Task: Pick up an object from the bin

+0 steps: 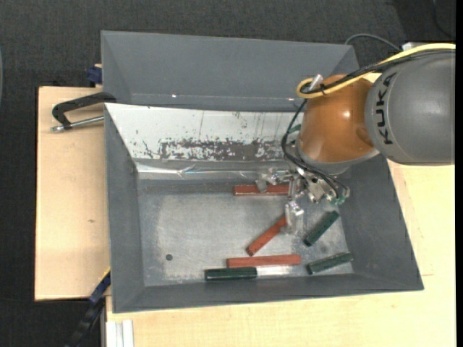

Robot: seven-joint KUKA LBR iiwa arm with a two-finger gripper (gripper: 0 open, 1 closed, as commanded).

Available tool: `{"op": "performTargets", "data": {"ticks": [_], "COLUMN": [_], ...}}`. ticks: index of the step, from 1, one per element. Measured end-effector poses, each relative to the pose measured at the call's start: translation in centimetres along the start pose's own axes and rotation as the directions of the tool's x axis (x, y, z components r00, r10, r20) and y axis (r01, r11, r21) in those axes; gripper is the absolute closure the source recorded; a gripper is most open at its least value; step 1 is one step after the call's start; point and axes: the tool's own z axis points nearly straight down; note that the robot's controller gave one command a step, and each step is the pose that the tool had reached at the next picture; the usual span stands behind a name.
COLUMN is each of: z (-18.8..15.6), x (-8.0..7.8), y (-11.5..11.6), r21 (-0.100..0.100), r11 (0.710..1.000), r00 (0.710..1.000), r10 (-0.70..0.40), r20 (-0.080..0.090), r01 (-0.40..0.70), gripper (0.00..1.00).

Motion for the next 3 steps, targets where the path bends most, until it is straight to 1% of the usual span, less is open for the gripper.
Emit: {"op": "performTargets", "data": {"ticks": [1, 2, 3], "z": [0.4, 1.0, 1.0], "x": [1.3, 2.8, 2.8], "y": [-1.9, 0.8, 0.8], "r21": [0.001, 0.002, 0.002], "r11": [0.955, 0.841, 0.841], "r00": [0.955, 0.841, 0.841], "r10": [-0.295, -0.541, -0.541], "r20": [0.006, 0.004, 0.004], "r01": [0.295, 0.541, 0.541], "gripper": [0.0, 1.0, 1.0]}}
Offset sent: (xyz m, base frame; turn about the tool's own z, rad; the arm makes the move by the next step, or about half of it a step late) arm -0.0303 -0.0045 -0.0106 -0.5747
